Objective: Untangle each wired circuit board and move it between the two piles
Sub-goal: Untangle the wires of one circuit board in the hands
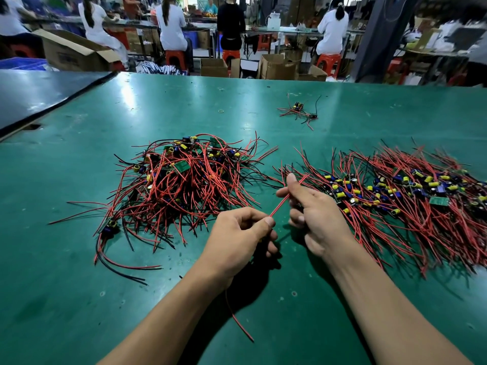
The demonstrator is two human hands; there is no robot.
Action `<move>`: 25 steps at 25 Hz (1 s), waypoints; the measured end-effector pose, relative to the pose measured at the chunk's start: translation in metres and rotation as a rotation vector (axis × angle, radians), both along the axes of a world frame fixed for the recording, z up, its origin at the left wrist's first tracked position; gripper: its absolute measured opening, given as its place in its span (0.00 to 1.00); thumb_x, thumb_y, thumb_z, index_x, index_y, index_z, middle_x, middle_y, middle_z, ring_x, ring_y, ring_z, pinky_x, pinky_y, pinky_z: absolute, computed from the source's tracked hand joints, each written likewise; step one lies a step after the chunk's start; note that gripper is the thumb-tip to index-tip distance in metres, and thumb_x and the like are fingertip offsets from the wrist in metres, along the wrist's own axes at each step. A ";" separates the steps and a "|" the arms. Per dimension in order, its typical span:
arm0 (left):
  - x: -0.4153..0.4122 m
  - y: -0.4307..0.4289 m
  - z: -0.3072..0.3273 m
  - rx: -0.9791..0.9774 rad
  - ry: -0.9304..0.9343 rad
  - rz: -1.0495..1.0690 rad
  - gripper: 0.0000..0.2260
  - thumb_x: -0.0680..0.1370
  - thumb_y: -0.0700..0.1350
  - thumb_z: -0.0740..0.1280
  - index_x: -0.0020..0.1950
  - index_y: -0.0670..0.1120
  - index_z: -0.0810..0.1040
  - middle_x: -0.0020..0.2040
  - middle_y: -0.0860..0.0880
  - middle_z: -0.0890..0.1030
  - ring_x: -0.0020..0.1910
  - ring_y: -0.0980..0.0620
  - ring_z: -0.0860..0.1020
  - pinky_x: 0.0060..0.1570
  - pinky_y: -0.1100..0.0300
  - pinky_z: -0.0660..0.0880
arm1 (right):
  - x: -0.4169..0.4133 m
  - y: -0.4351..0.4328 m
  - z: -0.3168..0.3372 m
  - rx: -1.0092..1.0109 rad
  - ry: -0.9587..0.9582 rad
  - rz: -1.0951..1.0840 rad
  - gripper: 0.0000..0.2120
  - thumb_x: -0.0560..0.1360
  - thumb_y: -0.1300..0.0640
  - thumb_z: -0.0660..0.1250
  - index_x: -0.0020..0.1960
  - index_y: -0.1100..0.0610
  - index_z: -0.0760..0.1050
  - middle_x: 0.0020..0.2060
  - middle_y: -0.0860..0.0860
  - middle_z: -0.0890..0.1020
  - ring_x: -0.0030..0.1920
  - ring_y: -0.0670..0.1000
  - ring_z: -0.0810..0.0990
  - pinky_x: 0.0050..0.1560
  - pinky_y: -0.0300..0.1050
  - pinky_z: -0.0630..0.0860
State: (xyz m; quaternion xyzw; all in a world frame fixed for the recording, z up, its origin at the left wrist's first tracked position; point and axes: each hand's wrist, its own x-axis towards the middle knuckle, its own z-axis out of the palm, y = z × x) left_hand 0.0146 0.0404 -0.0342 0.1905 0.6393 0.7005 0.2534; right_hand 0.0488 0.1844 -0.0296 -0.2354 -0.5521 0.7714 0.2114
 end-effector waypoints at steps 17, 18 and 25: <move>-0.001 -0.003 0.003 0.029 -0.063 -0.030 0.07 0.80 0.36 0.65 0.46 0.32 0.78 0.33 0.43 0.79 0.26 0.51 0.75 0.26 0.62 0.74 | 0.009 -0.016 -0.007 0.177 -0.063 0.352 0.19 0.78 0.45 0.70 0.47 0.63 0.82 0.24 0.60 0.74 0.21 0.56 0.77 0.24 0.44 0.75; -0.002 -0.003 0.004 0.029 -0.064 -0.038 0.07 0.80 0.36 0.65 0.47 0.32 0.78 0.33 0.43 0.79 0.26 0.51 0.75 0.26 0.62 0.74 | 0.010 -0.013 -0.005 0.171 -0.059 0.348 0.19 0.78 0.45 0.70 0.47 0.63 0.82 0.25 0.60 0.75 0.22 0.57 0.79 0.25 0.44 0.76; -0.002 -0.007 0.005 -0.016 -0.024 -0.121 0.05 0.79 0.37 0.66 0.45 0.36 0.78 0.32 0.45 0.79 0.25 0.51 0.74 0.28 0.62 0.73 | 0.006 0.009 -0.011 0.388 -0.060 0.068 0.19 0.73 0.41 0.71 0.42 0.58 0.85 0.20 0.51 0.66 0.19 0.45 0.59 0.21 0.35 0.55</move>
